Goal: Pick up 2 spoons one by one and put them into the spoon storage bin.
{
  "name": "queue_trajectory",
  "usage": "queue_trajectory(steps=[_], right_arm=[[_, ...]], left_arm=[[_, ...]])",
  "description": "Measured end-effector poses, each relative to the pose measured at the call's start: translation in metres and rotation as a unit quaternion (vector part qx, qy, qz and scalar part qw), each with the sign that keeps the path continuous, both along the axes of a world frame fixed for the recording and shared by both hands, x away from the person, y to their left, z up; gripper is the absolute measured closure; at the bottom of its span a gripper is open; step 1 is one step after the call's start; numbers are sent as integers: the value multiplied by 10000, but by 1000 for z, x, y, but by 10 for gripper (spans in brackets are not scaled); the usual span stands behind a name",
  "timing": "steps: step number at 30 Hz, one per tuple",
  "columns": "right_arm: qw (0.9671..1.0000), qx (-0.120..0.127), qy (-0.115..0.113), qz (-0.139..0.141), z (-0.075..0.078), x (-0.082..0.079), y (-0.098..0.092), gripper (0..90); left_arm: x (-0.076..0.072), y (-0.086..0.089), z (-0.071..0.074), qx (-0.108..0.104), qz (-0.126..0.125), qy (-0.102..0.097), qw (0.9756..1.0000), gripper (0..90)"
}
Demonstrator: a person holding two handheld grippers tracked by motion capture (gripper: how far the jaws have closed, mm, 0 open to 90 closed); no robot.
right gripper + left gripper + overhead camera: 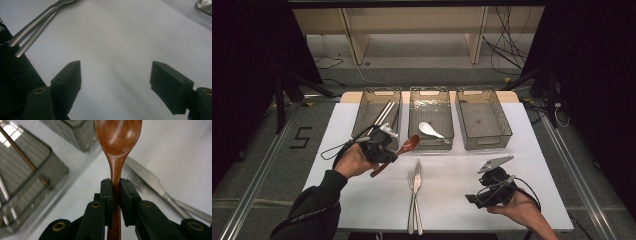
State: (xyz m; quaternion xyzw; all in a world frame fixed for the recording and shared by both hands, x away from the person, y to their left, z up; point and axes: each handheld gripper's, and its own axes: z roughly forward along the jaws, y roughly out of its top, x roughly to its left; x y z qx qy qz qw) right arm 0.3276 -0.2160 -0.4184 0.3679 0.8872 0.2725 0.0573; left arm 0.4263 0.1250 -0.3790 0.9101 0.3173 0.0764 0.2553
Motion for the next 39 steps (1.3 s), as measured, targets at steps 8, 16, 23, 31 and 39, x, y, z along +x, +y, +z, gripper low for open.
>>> queue_trajectory(steps=[8, 16, 23, 31, 39], right_arm=[[10000, -9, 12, 14, -1, 1, 0, 261], [10000, 1, 10, 27, -1, 0, 0, 261], [10000, 11, 19, 35, -1, 1, -1, 261], [10000, 24, 17, 59, 0, 0, -1, 261], [10000, 41, 13, 82, 0, 0, -1, 262]], left_arm=[[36, -27, 16, -71, 83, -67, 9999, 806], [68, -46, 20, -77, 243, -15, 9997, 806], [93, -57, 19, -133, 492, 42, 9987, 806], [113, -68, 26, -133, 621, 9, 9980, 805], [123, -77, 25, -171, 722, 27, 9972, 805]])
